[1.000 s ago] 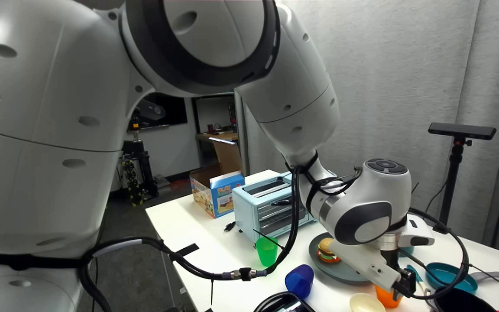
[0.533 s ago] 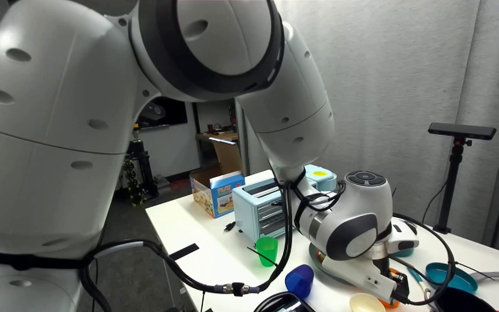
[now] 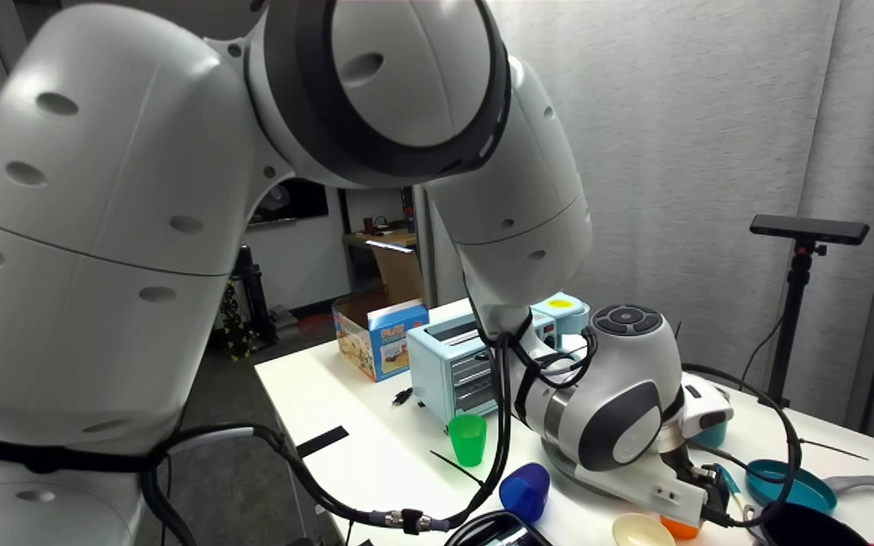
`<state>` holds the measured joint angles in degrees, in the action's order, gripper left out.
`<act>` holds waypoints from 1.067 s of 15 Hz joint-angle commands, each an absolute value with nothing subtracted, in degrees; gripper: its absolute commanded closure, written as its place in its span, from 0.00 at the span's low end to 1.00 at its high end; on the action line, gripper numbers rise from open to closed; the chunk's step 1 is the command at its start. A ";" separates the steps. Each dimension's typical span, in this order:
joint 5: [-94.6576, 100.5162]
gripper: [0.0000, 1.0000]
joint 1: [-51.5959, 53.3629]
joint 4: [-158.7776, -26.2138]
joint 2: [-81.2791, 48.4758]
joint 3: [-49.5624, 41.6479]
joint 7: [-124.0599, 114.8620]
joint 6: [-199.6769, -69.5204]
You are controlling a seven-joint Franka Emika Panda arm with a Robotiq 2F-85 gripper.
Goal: Move the objects from the orange cup and put them in the pot
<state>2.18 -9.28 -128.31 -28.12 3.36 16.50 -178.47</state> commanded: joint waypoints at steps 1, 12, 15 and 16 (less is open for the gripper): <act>4.41 0.00 -8.55 -127.70 -29.56 2.22 15.05 -181.63; 3.37 0.00 -6.85 -122.28 -34.46 0.93 10.80 -183.66; 2.92 0.00 -8.01 -120.39 -35.27 3.21 10.09 -183.12; 2.88 0.00 -8.25 -119.79 -35.57 3.78 9.88 -183.14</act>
